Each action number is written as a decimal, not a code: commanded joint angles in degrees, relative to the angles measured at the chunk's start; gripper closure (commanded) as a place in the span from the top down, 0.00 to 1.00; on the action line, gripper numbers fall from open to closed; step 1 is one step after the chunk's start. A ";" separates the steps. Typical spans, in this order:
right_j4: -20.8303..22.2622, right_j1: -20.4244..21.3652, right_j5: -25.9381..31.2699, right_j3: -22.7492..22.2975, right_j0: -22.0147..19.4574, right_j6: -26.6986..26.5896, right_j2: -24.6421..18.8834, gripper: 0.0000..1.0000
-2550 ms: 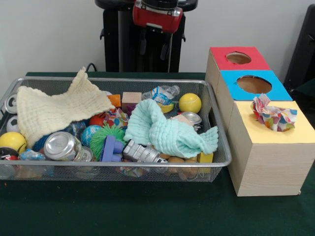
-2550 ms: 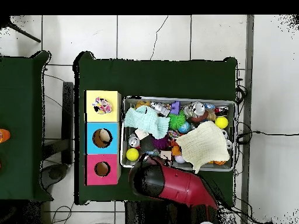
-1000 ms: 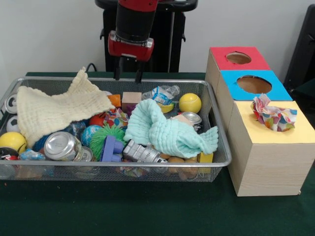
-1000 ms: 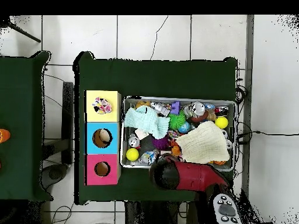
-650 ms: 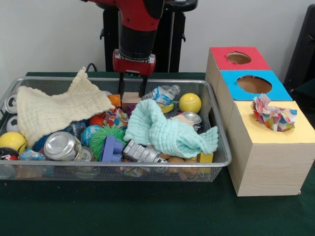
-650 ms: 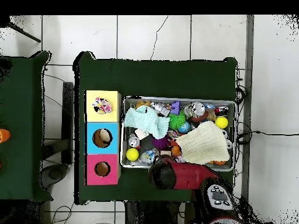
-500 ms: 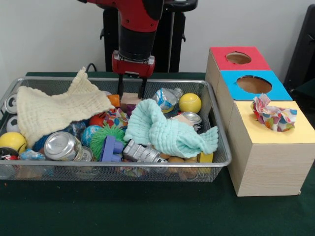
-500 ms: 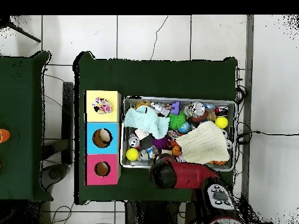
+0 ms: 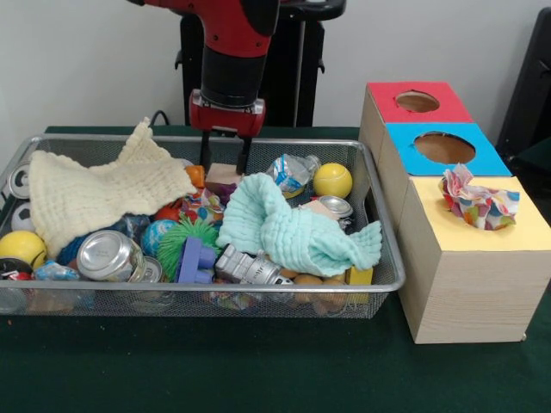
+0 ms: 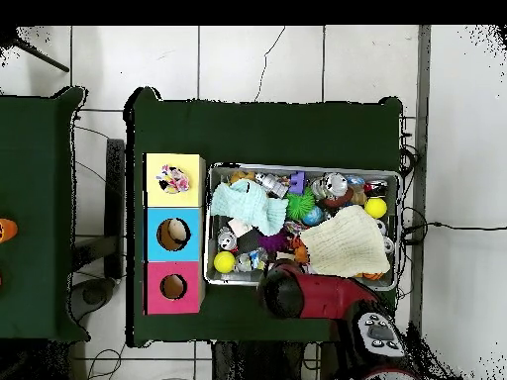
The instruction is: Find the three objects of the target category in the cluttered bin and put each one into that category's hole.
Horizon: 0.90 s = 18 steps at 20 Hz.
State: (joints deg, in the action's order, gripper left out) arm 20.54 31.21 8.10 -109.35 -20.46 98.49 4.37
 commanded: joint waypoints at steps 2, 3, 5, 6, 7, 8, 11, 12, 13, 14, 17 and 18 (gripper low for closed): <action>1.65 3.38 9.79 5.49 -3.28 -2.39 -4.83 1.00; 1.12 4.98 11.68 5.38 -3.35 -2.97 -5.21 1.00; 0.38 7.94 15.03 5.65 -3.46 -4.15 -6.05 1.00; 0.06 8.92 16.35 5.88 -3.58 -4.45 -6.45 1.00; -0.14 9.51 17.55 6.30 -3.76 -4.73 -6.98 1.00; -0.23 9.78 18.78 6.81 -3.94 -5.12 -7.51 1.00; 0.04 10.05 20.23 8.04 -4.57 -5.29 -9.09 1.00; 0.19 10.03 20.56 8.41 -4.69 -5.18 -9.49 1.00; 0.32 10.13 20.62 8.67 -4.82 -4.81 -9.85 1.00; 0.52 10.09 20.41 8.98 -5.00 -4.73 -10.40 1.00; 0.83 9.43 18.97 9.58 -5.00 -3.39 -11.45 1.00; 0.91 8.98 18.38 9.95 -4.83 -2.81 -11.68 1.00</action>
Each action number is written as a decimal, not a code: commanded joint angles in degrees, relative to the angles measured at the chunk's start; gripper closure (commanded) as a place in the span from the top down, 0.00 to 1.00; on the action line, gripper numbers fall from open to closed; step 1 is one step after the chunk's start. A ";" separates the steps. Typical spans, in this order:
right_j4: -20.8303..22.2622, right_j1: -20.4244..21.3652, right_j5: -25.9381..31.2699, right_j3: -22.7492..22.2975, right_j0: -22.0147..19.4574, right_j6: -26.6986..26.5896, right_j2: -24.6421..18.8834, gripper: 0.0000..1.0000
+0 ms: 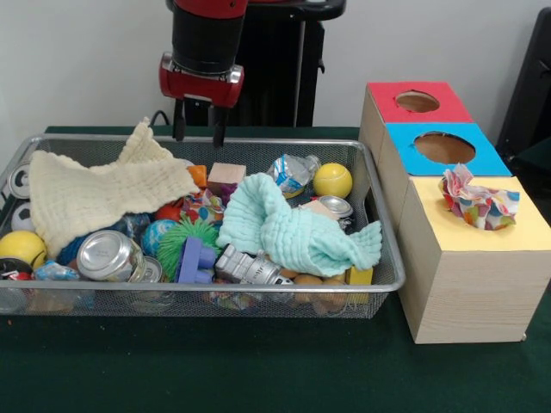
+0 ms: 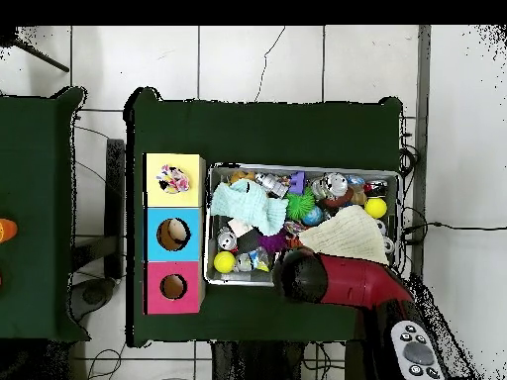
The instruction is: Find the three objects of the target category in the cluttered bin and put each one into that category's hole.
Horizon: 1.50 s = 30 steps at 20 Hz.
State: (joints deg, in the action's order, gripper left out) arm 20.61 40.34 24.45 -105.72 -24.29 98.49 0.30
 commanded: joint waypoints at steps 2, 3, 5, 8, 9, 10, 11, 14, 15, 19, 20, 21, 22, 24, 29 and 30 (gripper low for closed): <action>1.24 -0.77 1.25 7.03 -0.10 -1.52 -6.99 1.00; 1.43 -1.14 0.79 7.25 0.19 -1.02 -6.81 1.00; 1.40 -2.25 0.37 7.57 0.06 -0.59 -7.13 1.00; 1.59 -3.21 -0.50 8.03 0.20 0.13 -7.22 1.00; 1.61 -3.32 -0.45 8.15 0.22 0.19 -7.28 1.00; 1.65 -3.43 -0.31 8.35 0.21 0.17 -7.31 1.00; 1.69 -3.52 -0.19 8.54 0.11 0.09 -7.38 1.00; 1.79 -5.00 -0.33 8.88 -0.16 0.66 -7.24 1.00; 1.82 -5.53 -0.60 8.82 -0.05 1.24 -6.85 1.00; 2.29 -6.62 -2.80 8.52 -0.09 2.17 -6.44 1.00; 2.31 -6.94 -3.24 8.49 -0.24 2.23 -6.55 1.00; 2.50 -7.11 -3.60 8.52 -0.19 2.26 -6.44 1.00; 2.54 -7.27 -3.94 8.53 -0.22 2.30 -6.46 1.00; 2.61 -7.52 -4.17 8.66 -0.23 2.30 -6.32 1.00; 2.67 -9.07 -5.56 9.17 -0.34 2.52 -6.26 1.00; 2.69 -9.04 -5.47 9.43 -0.33 2.32 -6.30 1.00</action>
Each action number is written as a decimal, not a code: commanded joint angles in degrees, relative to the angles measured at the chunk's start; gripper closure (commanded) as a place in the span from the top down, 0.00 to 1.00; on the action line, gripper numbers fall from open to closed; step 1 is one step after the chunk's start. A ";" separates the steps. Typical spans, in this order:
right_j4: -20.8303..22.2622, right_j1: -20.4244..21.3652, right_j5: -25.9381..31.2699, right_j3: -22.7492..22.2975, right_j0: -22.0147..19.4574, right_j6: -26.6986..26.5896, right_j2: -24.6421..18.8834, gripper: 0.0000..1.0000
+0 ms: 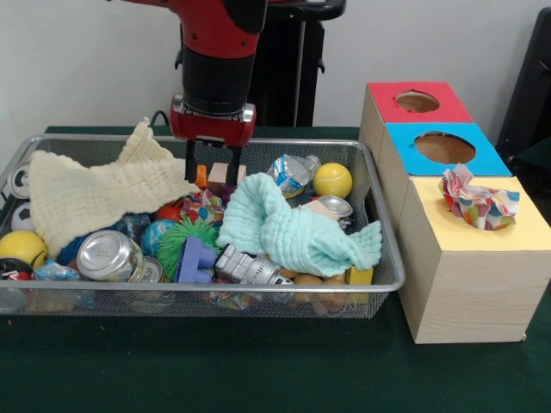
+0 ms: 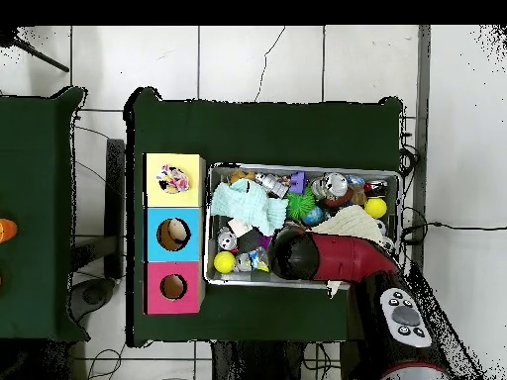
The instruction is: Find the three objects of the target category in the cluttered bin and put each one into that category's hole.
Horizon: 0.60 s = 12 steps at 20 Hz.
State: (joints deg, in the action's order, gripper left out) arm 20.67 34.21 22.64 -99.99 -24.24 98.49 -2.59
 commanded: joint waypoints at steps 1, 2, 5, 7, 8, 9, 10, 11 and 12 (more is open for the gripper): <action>2.58 -2.51 -3.01 3.85 -0.38 1.87 -3.51 1.00; 2.53 -2.12 -2.36 3.99 -0.39 1.41 -3.61 1.00; 2.18 -1.10 0.02 4.92 -0.56 -0.05 -4.04 1.00; 2.18 -1.18 0.65 5.65 -0.62 -0.56 -4.18 1.00; 2.23 -1.31 0.71 5.86 -0.67 -0.71 -4.26 1.00; 2.12 -1.45 0.85 6.11 -0.67 -0.65 -4.22 1.00; 2.14 -1.55 0.89 6.28 -0.71 -0.75 -4.30 1.00; 2.13 -1.43 1.12 6.48 -0.66 -0.82 -4.24 1.00; 2.13 -1.32 1.34 6.67 -0.62 -0.88 -4.19 1.00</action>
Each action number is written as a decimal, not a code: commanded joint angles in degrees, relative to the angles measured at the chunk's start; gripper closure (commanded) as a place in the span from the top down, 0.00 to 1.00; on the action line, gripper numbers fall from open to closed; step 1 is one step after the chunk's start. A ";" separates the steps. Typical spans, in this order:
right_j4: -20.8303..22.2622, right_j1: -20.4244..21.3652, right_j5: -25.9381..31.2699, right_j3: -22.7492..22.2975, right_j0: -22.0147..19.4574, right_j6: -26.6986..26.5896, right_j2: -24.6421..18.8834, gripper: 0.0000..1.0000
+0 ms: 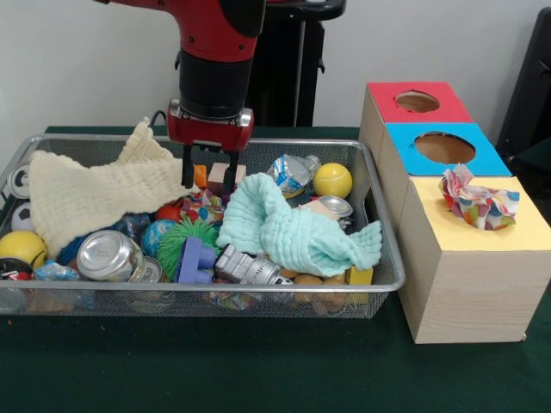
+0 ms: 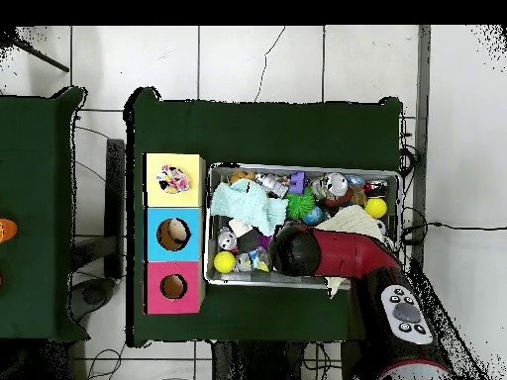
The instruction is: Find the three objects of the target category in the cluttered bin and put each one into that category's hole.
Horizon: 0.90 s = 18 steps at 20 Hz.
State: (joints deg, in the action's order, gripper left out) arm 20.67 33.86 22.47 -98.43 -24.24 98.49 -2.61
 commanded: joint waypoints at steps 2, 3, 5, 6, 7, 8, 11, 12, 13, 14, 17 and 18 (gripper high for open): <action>2.21 -0.40 1.99 5.04 -0.50 -1.04 -3.97 1.00; 2.36 0.04 2.00 4.74 -0.60 -1.24 -3.92 1.00; 2.47 0.08 2.36 5.06 -0.67 -1.69 -4.07 1.00; 2.49 -0.15 2.32 5.11 -0.76 -1.78 -4.21 1.00; 2.27 -0.53 2.33 5.27 -0.68 -1.49 -4.29 1.00; 2.26 -0.91 1.86 5.12 -0.68 -1.15 -4.28 1.00; 2.04 -2.72 0.95 5.68 -0.75 -0.37 -4.41 1.00; 2.08 -3.41 0.15 5.59 -0.65 0.25 -4.21 1.00; 2.14 -4.20 -0.76 5.35 -0.59 0.83 -4.11 1.00; 2.16 -4.83 -1.91 5.16 -0.39 1.70 -3.81 1.00; 2.33 -5.52 -4.10 4.62 -0.02 3.07 -3.28 1.00; 2.32 -5.74 -4.20 4.75 -0.02 3.08 -3.26 1.00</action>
State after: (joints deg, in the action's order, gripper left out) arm 20.67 31.74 21.76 -96.01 -24.24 98.49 -2.62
